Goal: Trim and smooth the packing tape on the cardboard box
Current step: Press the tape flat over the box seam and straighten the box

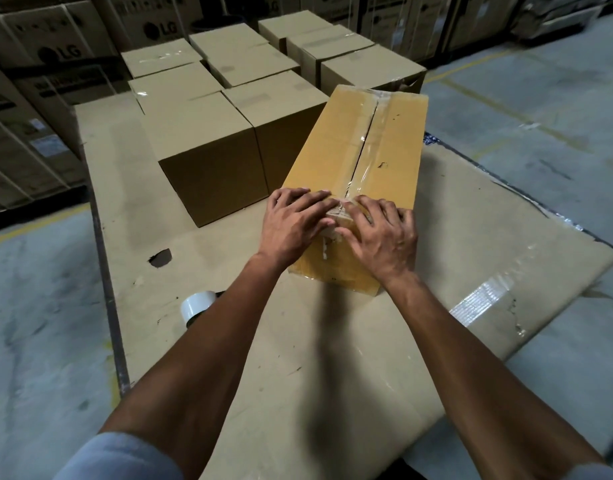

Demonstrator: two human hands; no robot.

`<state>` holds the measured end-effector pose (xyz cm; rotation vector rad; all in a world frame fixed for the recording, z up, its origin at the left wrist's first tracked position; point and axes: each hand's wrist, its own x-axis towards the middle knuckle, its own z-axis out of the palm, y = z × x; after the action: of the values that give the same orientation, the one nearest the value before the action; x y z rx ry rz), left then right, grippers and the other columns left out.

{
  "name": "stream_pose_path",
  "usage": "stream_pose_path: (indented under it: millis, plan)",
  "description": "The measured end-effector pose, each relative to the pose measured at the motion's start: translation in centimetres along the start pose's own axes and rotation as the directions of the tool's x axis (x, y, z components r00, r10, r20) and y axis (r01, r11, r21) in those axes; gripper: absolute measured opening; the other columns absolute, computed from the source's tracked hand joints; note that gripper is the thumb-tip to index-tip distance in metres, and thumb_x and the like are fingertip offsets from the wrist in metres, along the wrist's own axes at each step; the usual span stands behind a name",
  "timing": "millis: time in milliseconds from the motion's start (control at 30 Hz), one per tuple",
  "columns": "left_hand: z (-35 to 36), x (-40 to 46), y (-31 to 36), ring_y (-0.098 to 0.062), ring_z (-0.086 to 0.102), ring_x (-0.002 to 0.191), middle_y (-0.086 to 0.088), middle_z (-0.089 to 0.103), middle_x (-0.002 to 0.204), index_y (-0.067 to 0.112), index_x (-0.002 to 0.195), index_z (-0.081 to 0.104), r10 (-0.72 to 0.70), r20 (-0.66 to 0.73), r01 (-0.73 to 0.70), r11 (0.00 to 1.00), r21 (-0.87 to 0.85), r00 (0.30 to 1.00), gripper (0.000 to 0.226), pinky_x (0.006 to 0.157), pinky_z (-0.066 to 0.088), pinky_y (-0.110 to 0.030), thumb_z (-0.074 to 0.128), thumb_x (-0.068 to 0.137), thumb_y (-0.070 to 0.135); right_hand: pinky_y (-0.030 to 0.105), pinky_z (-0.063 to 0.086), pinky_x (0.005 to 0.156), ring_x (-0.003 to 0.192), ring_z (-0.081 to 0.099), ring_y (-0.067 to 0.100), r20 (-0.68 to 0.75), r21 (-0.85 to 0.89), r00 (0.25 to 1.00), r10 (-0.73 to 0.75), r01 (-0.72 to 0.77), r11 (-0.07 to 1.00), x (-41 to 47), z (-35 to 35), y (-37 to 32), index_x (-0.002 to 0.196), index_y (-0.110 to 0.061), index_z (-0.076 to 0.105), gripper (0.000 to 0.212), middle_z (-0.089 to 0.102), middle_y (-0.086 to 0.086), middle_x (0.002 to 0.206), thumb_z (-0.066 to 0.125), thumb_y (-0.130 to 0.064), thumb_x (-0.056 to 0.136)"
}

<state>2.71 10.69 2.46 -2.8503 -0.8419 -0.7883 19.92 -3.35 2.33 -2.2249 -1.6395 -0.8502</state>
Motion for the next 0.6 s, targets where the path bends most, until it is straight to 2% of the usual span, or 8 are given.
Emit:
stream_pose_path:
  millis: [167,300,400,600]
  plan:
    - [0.03,-0.3,-0.62,-0.029,0.048,0.145,0.01,0.052,0.163,0.04,0.158,0.05,0.07,0.029,-0.072,0.995,0.064,0.997,0.067,0.115,0.032,-0.052,0.054,0.099,0.073,0.043,0.04,0.092,0.125,0.055,0.024,0.055,-0.039,0.997,-0.049,0.051,0.998,-0.18,-0.14,0.42,0.155,-0.035,0.044,0.074,0.053,-0.004,0.153,0.053,-0.075,0.094]
    - [-0.28,-0.2,-0.28,-0.027,0.05,0.141,0.012,0.056,0.159,0.042,0.154,0.055,0.031,0.014,-0.031,1.0,-0.001,0.999,0.055,0.114,0.033,-0.05,0.046,0.107,0.069,0.043,0.042,0.091,0.122,0.06,0.023,0.014,0.009,1.0,-0.024,0.024,1.0,-0.16,-0.15,0.33,0.15,-0.035,0.054,0.054,0.059,-0.006,0.149,0.039,-0.065,0.108]
    - [0.04,-0.09,0.04,-0.026,0.052,0.137,0.013,0.06,0.155,0.043,0.151,0.058,-0.023,-0.022,0.022,0.999,-0.03,0.999,0.047,0.111,0.033,-0.048,0.043,0.111,0.062,0.041,0.042,0.089,0.118,0.063,0.022,-0.028,0.027,1.0,0.014,-0.013,1.0,-0.07,0.05,0.03,0.144,-0.035,0.061,0.044,0.064,-0.006,0.145,0.039,-0.056,0.112]
    - [0.52,-0.54,-0.82,-0.03,0.045,0.147,0.008,0.05,0.164,0.041,0.16,0.045,0.06,0.028,-0.061,0.996,0.059,0.998,0.066,0.119,0.029,-0.054,0.055,0.101,0.07,0.043,0.043,0.091,0.123,0.059,0.023,0.025,0.01,0.999,-0.032,0.031,0.999,-0.11,0.0,0.3,0.15,-0.034,0.051,0.063,0.058,-0.005,0.15,0.051,-0.071,0.1]
